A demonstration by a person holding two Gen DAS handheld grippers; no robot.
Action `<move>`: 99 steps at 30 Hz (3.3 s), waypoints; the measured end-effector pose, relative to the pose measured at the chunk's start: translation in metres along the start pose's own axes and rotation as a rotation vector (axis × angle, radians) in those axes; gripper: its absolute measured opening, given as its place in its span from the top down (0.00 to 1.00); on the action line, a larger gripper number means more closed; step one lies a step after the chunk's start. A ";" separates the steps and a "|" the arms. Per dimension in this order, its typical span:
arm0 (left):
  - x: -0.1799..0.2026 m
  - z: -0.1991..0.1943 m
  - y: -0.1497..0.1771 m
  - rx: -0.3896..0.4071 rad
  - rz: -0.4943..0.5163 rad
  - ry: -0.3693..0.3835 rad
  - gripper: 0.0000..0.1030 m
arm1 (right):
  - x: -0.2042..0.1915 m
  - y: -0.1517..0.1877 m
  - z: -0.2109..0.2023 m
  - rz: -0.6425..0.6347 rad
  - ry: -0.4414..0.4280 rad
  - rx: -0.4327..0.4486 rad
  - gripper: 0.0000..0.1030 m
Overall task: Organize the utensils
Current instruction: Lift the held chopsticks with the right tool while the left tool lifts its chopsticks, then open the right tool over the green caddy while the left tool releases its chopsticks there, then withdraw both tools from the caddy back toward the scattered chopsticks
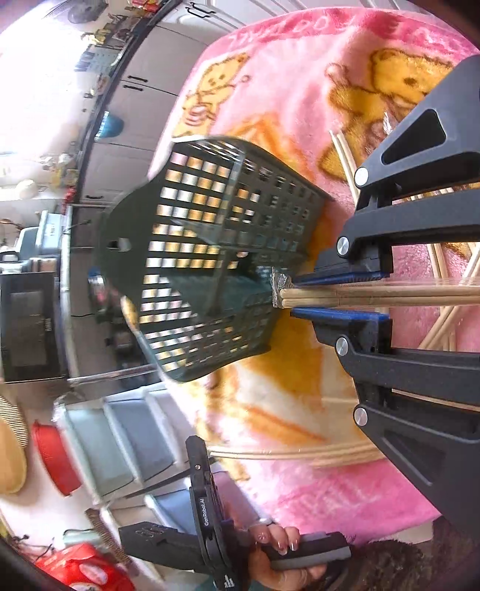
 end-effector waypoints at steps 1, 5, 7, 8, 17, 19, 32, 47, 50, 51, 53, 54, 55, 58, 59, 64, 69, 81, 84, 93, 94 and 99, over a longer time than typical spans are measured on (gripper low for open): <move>0.004 -0.004 -0.006 0.016 0.004 0.008 0.99 | -0.002 -0.006 -0.005 -0.001 0.000 0.023 0.89; 0.024 -0.018 -0.026 0.070 0.026 0.051 0.99 | -0.003 -0.025 -0.027 0.000 0.000 0.099 0.89; 0.035 -0.023 -0.034 0.088 0.035 0.077 0.99 | -0.002 -0.034 -0.040 0.001 0.001 0.136 0.89; 0.043 -0.027 -0.038 0.099 0.044 0.094 0.99 | -0.004 -0.039 -0.045 0.002 0.001 0.154 0.89; 0.100 -0.047 -0.051 0.146 0.099 0.229 0.99 | -0.002 -0.070 -0.088 0.024 0.005 0.303 0.89; 0.112 -0.052 -0.054 0.156 0.106 0.256 0.99 | 0.001 -0.077 -0.096 0.035 0.011 0.337 0.89; 0.174 -0.070 -0.103 0.237 0.131 0.401 0.99 | 0.020 -0.123 -0.131 0.071 0.035 0.510 0.89; 0.202 -0.059 -0.164 0.339 0.178 0.377 0.99 | 0.034 -0.185 -0.149 0.029 0.077 0.684 0.89; 0.201 -0.055 -0.170 0.354 0.193 0.352 0.99 | 0.037 -0.194 -0.143 0.014 0.093 0.704 0.89; 0.200 -0.052 -0.171 0.355 0.194 0.345 0.99 | 0.039 -0.195 -0.139 0.012 0.099 0.709 0.89; 0.198 -0.046 -0.172 0.350 0.191 0.335 0.99 | 0.042 -0.196 -0.134 0.012 0.100 0.713 0.89; 0.196 -0.043 -0.171 0.349 0.189 0.329 0.99 | 0.045 -0.196 -0.130 0.014 0.105 0.714 0.89; 0.193 -0.039 -0.170 0.345 0.184 0.327 0.99 | 0.047 -0.196 -0.127 0.016 0.106 0.710 0.89; 0.187 -0.029 -0.165 0.340 0.173 0.323 0.99 | 0.053 -0.192 -0.117 0.023 0.114 0.706 0.89; 0.184 -0.027 -0.163 0.341 0.170 0.323 0.99 | 0.055 -0.190 -0.113 0.024 0.115 0.706 0.89; 0.175 -0.015 -0.151 0.331 0.145 0.326 0.99 | 0.062 -0.178 -0.094 0.055 0.121 0.693 0.89; 0.167 -0.001 -0.129 0.307 0.136 0.323 0.99 | 0.065 -0.163 -0.075 0.064 0.139 0.673 0.89; 0.151 0.015 -0.092 0.260 0.101 0.329 0.99 | 0.070 -0.139 -0.057 0.122 0.150 0.640 0.86; 0.151 0.014 -0.088 0.255 0.101 0.329 0.99 | 0.070 -0.133 -0.053 0.132 0.158 0.618 0.83; 0.140 0.009 -0.078 0.250 0.089 0.303 0.98 | 0.072 -0.115 -0.059 0.162 0.177 0.587 0.71; 0.139 0.008 -0.077 0.250 0.088 0.299 0.93 | 0.073 -0.111 -0.061 0.170 0.183 0.580 0.68; 0.132 0.005 -0.072 0.242 0.068 0.293 0.78 | 0.077 -0.100 -0.067 0.193 0.192 0.556 0.55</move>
Point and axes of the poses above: each gripper's, at about its wrist camera, not at the fingertips, and z roughly the way its jaws point, x to its right, y to its underside, the point moved 6 cm from there along z, roughly the way its jaws point, and after that the axes turned 10 degrees about x, right-handed, at the moved point
